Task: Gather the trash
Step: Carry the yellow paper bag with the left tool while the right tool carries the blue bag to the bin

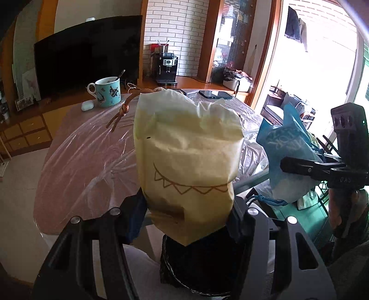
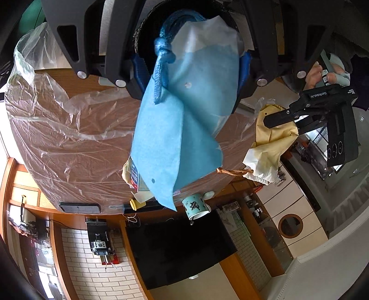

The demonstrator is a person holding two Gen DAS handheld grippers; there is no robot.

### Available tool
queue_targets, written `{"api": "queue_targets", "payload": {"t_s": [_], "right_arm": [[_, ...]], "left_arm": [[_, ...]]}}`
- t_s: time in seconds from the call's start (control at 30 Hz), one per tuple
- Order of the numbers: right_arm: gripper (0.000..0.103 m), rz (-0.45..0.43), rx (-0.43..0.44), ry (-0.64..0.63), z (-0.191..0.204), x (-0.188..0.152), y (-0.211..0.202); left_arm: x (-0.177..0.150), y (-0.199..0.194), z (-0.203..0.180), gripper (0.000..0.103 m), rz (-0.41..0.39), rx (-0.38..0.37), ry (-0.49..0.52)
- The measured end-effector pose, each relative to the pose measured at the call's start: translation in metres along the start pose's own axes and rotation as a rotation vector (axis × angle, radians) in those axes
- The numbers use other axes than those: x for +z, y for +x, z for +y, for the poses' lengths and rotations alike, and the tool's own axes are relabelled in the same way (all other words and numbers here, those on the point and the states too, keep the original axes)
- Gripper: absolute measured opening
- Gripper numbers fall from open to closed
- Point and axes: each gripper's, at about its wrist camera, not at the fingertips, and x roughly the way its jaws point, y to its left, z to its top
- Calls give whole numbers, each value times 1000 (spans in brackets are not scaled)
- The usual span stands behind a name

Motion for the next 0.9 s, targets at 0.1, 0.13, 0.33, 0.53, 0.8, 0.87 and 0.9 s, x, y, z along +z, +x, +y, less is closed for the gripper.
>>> {"api": "queue_targets", "payload": {"t_s": [0.1, 0.13, 0.33, 0.53, 0.8, 0.87, 0.9], "right_arm": [[60, 18, -3, -8, 4, -9, 1], [60, 24, -8, -11, 5, -12, 2], [60, 50, -25, -25, 11, -31, 2], [60, 80, -51, -43, 12, -42, 6], [60, 143, -61, -58, 13, -59, 20], [60, 163, -65, -58, 13, -64, 25], [60, 175, -64, -56, 13, -67, 27]], "left_arm": [[-10, 2, -11, 59, 13, 23, 34], [-13, 2, -13, 59, 17, 26, 42], [-33, 8, -32, 59, 61, 13, 82], [-53, 15, -41, 59, 119, -2, 119], [-76, 22, -46, 59, 186, -18, 134], [-81, 26, -46, 59, 207, -22, 135], [-83, 28, -46, 59, 216, -22, 136]]}}
